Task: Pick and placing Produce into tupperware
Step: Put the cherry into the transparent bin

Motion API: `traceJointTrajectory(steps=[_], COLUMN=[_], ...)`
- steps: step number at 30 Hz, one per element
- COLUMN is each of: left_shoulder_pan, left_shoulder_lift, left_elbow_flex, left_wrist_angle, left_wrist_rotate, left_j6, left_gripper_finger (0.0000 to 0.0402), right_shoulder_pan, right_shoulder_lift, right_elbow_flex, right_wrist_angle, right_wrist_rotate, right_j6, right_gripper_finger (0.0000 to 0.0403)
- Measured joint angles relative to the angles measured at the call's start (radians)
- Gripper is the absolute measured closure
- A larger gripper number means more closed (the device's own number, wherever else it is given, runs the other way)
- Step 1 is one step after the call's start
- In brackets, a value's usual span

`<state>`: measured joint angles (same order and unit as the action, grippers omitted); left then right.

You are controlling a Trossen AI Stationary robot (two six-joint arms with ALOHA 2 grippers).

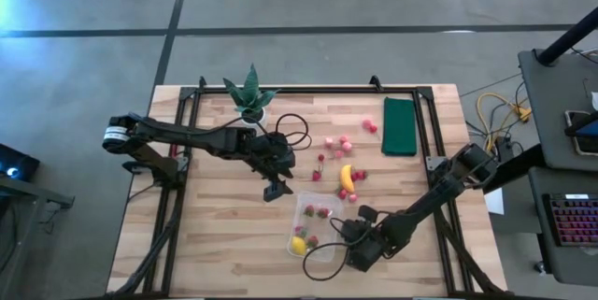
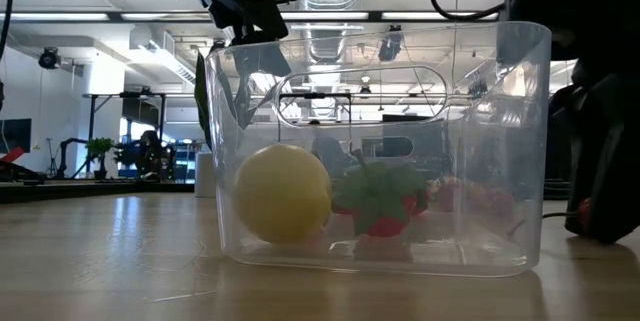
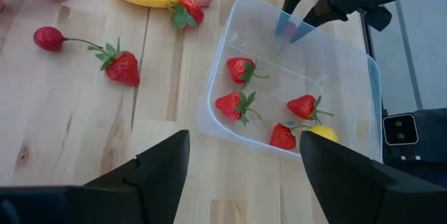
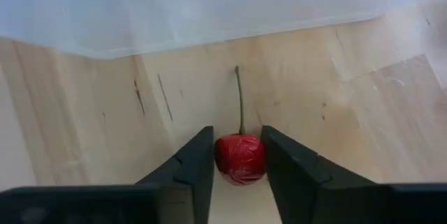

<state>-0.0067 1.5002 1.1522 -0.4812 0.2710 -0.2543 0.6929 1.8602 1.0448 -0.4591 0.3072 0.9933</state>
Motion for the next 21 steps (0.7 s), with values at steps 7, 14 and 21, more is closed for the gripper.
traceJointTrajectory(steps=[7, 14, 21], left_shoulder_pan=[0.000, 0.000, 0.000], left_shoulder_lift=[0.000, 0.000, 0.001], left_elbow_flex=[0.000, -0.001, -0.001], left_wrist_angle=[0.000, 0.000, 0.000], left_wrist_rotate=[-0.022, -0.045, -0.045], left_j6=[0.001, 0.009, 0.007], left_gripper_finger=[0.0144, 0.0144, 0.0144], right_shoulder_pan=[0.005, -0.001, -0.121], right_shoulder_lift=[-0.052, -0.289, -0.398], right_elbow_flex=[0.029, 0.054, 0.060], right_wrist_angle=[-0.016, -0.150, -0.117], right_wrist_rotate=[-0.082, -0.006, -0.062], right_j6=[-0.007, 0.039, -0.101], right_gripper_finger=[0.0333, 0.0331, 0.0331])
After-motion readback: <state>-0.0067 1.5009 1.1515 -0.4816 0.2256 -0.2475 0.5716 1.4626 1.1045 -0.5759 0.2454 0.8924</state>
